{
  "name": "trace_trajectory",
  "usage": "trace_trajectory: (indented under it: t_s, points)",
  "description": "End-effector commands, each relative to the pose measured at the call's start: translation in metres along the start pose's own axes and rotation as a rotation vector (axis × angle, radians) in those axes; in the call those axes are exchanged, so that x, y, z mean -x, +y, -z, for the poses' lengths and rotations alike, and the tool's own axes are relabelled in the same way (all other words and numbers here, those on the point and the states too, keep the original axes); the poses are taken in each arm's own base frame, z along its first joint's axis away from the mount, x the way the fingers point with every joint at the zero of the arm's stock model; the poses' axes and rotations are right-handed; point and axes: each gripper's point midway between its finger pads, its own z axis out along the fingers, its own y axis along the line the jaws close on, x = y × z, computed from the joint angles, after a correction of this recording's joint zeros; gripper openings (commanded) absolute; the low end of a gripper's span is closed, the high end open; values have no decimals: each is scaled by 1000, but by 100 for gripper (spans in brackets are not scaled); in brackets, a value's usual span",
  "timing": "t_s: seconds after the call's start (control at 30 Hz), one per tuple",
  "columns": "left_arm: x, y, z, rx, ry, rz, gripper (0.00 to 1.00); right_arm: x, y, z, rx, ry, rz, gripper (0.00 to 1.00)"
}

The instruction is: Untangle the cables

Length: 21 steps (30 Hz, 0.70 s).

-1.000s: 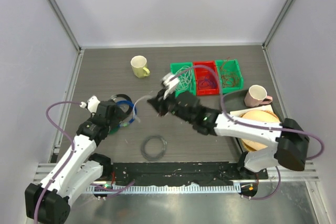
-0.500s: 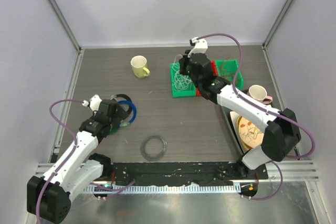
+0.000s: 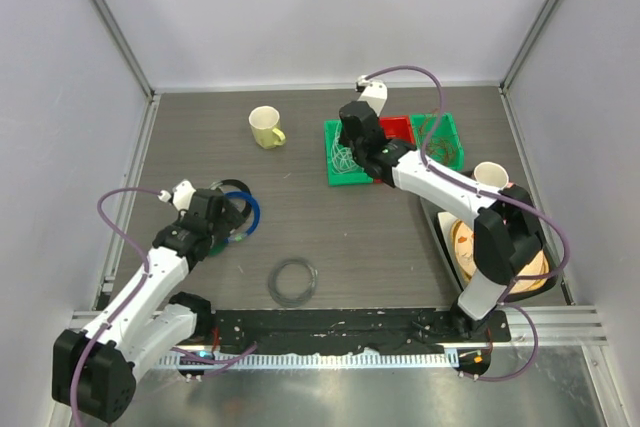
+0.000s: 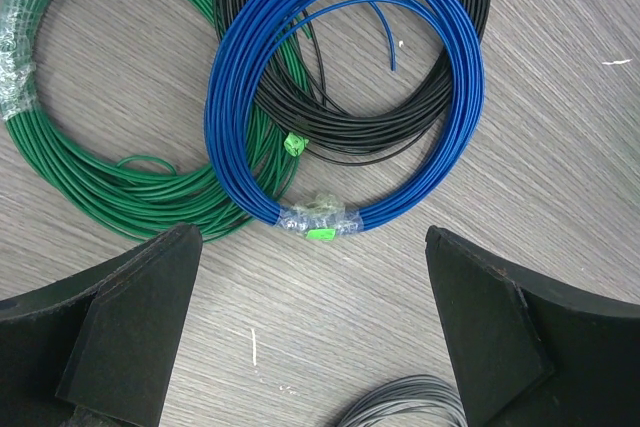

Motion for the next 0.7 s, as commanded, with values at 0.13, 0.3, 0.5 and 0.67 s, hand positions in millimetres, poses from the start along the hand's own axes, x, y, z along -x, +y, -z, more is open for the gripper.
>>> trace_trajectory:
  t_s: [0.13,0.3,0.5,0.67]
  points:
    - [5,-1,-4,1,-18,3,100,17,8,-25,-20,-75,-124,1]
    - [5,1,-6,15,-18,2,100,31,20,-47,44,-163,-214,1]
    - [4,3,-9,31,-13,-4,100,41,23,-72,113,-246,-288,1]
    - [3,5,-10,38,-10,-8,100,27,10,-92,115,-266,-311,1]
